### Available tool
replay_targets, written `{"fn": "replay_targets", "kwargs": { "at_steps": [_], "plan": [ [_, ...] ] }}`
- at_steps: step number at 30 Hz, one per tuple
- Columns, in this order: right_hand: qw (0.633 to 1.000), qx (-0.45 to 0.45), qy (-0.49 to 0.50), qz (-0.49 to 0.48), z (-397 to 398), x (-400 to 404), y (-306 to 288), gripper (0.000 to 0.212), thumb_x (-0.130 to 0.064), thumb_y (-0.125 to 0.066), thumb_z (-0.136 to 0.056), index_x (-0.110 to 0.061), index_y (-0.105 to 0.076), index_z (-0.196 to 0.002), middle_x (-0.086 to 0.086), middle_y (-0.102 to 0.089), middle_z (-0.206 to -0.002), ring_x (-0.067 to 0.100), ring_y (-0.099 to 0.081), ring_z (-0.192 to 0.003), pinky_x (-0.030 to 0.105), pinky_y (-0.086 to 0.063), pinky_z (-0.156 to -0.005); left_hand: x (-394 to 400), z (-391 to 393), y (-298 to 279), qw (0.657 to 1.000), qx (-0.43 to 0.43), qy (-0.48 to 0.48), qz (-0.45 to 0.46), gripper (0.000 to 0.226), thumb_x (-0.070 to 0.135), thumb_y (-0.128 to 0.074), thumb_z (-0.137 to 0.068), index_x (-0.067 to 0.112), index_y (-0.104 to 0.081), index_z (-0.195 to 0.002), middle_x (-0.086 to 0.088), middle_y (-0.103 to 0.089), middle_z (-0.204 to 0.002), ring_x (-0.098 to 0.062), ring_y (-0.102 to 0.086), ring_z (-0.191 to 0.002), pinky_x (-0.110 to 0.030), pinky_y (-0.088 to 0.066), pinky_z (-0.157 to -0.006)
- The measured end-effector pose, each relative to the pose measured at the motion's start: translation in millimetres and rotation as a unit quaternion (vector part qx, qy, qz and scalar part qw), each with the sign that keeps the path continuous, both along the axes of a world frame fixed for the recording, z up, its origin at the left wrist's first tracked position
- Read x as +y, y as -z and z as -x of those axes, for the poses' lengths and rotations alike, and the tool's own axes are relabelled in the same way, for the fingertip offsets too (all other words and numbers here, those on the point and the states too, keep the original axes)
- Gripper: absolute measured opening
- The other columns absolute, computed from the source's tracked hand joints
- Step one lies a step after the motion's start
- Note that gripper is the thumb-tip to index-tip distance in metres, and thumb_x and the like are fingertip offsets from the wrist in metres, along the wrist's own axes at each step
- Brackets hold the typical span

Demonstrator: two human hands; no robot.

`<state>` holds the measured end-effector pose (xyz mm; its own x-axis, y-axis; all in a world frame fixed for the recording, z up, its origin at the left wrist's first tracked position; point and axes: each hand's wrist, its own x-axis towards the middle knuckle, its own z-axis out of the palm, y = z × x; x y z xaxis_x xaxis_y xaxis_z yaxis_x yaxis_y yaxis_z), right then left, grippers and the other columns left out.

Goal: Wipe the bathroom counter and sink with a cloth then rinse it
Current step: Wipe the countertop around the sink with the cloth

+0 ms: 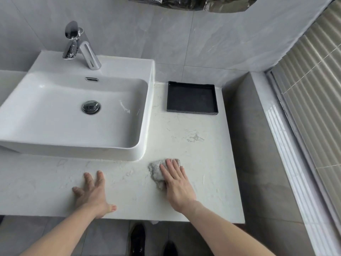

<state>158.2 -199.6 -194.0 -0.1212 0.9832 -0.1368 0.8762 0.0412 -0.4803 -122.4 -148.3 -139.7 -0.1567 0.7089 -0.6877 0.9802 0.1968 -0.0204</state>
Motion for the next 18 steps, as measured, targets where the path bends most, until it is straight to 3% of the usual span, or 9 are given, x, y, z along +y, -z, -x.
{"fn": "replay_targets", "kwargs": {
  "at_steps": [3, 7, 11, 13, 15, 17, 18],
  "plan": [
    [0.998, -0.025, 0.058, 0.002, -54.4, -12.5, 4.0, 0.069, -0.019, -0.033, -0.101, -0.028, -0.005, -0.163, -0.004, 0.014, -0.167, 0.017, 0.025, -0.153, 0.038, 0.011, -0.127, -0.7, -0.3, -2.1, 1.000, 0.002, 0.002, 0.002, 0.135, 0.058, -0.077, -0.076, 0.030, 0.030, -0.152, -0.006, 0.037, -0.160, -0.054, 0.005, -0.148, -0.050, -0.034, -0.116],
    [0.978, -0.039, 0.203, 0.038, -139.2, -25.2, -0.6, 0.063, -0.011, -0.027, -0.098, -0.012, -0.024, -0.161, 0.005, -0.007, -0.168, 0.030, 0.000, -0.157, 0.049, -0.011, -0.128, -0.2, -1.7, -4.4, 1.000, 0.003, 0.004, 0.003, 0.135, 0.059, -0.077, -0.075, 0.030, 0.029, -0.153, -0.007, 0.036, -0.160, -0.055, 0.004, -0.148, -0.050, -0.036, -0.114],
    [0.942, 0.010, 0.335, 0.027, -155.0, -24.9, -30.6, 0.050, -0.017, -0.029, -0.110, -0.024, -0.028, -0.159, 0.000, -0.018, -0.170, 0.019, -0.012, -0.157, 0.039, -0.027, -0.119, -0.1, -1.6, -4.6, 1.000, 0.006, 0.003, 0.005, 0.135, 0.060, -0.077, -0.075, 0.029, 0.029, -0.153, -0.008, 0.036, -0.160, -0.056, 0.005, -0.147, -0.050, -0.035, -0.115],
    [0.945, 0.023, 0.326, -0.008, -133.7, -20.5, -44.2, 0.048, -0.013, -0.033, -0.109, -0.022, -0.036, -0.156, 0.006, -0.029, -0.166, 0.021, -0.021, -0.153, 0.032, -0.029, -0.113, -0.2, -0.9, -3.9, 1.000, 0.004, 0.001, 0.007, 0.135, 0.061, -0.077, -0.074, 0.029, 0.029, -0.153, -0.008, 0.036, -0.159, -0.056, 0.005, -0.147, -0.050, -0.034, -0.115],
    [0.966, 0.036, 0.252, -0.039, -101.1, -17.2, -48.9, 0.049, 0.000, -0.038, -0.102, -0.017, -0.044, -0.148, 0.015, -0.039, -0.155, 0.033, -0.029, -0.145, 0.031, -0.023, -0.112, 0.1, 0.4, -2.4, 1.000, 0.004, 0.000, 0.006, 0.136, 0.062, -0.077, -0.073, 0.030, 0.029, -0.153, -0.008, 0.036, -0.159, -0.057, 0.005, -0.147, -0.050, -0.032, -0.117],
    [0.987, 0.035, 0.156, -0.011, -61.7, -15.6, -43.8, 0.056, 0.000, -0.042, -0.096, -0.024, -0.044, -0.147, 0.013, -0.034, -0.158, 0.039, -0.022, -0.148, 0.045, -0.019, -0.118, 0.9, 2.0, -0.7, 1.000, 0.001, 0.000, 0.005, 0.137, 0.062, -0.077, -0.073, 0.030, 0.029, -0.152, -0.007, 0.037, -0.159, -0.057, 0.005, -0.147, -0.051, -0.031, -0.118],
    [0.993, 0.025, 0.116, 0.017, -41.7, -14.8, -39.7, 0.060, -0.008, -0.042, -0.096, -0.029, -0.036, -0.153, 0.009, -0.021, -0.165, 0.035, -0.008, -0.154, 0.050, -0.010, -0.123, 1.0, 2.4, 0.1, 1.000, 0.001, 0.001, 0.005, 0.137, 0.062, -0.077, -0.072, 0.031, 0.029, -0.152, -0.006, 0.037, -0.159, -0.057, 0.005, -0.147, -0.051, -0.031, -0.118]
  ]
}}
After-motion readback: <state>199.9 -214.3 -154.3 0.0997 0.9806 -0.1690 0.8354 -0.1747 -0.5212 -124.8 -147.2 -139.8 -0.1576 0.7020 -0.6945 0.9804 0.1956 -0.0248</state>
